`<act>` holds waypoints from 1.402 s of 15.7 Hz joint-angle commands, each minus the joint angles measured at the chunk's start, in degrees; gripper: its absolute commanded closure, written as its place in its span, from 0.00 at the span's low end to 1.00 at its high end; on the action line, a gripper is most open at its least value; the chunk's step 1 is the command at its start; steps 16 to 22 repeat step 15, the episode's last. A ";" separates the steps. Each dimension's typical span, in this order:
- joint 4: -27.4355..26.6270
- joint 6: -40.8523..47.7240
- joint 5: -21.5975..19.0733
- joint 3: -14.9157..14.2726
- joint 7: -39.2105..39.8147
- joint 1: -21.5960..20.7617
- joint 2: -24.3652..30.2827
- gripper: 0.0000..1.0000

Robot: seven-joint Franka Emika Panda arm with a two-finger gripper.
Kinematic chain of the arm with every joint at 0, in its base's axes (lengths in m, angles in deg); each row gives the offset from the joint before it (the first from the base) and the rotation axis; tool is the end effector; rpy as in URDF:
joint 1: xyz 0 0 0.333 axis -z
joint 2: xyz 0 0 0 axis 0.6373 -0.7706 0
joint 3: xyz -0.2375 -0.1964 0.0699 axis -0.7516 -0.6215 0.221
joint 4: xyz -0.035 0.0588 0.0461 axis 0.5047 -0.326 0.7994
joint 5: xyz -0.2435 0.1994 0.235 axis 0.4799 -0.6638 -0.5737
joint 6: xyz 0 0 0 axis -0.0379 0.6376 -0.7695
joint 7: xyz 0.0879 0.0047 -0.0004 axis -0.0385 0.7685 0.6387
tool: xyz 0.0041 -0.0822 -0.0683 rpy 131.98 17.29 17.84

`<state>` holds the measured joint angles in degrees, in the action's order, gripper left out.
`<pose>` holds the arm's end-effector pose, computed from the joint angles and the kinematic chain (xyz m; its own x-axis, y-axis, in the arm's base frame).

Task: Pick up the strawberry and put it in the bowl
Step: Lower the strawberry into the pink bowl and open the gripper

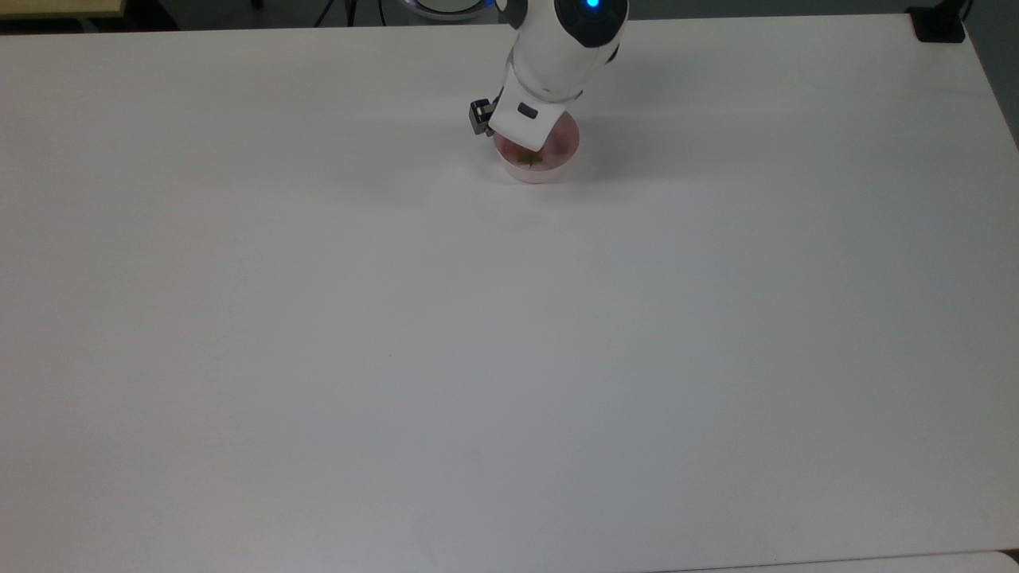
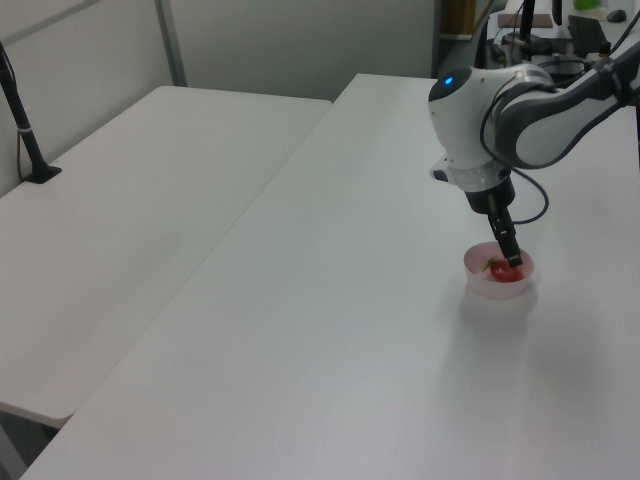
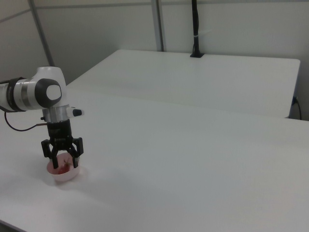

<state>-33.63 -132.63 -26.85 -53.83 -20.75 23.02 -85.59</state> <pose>0.5021 0.1527 0.3326 0.8653 0.3378 -0.3704 0.3874 -0.9195 0.0663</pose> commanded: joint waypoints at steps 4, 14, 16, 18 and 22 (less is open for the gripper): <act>1.91 1.72 1.42 0.19 -3.83 3.01 6.49 0.00; 16.77 1.46 -0.60 -0.25 2.41 20.08 9.24 0.00; 16.68 1.20 -0.60 -0.25 1.98 20.17 9.15 0.00; 16.68 1.20 -0.60 -0.25 1.98 20.17 9.15 0.00; 16.68 1.20 -0.60 -0.25 1.98 20.17 9.15 0.00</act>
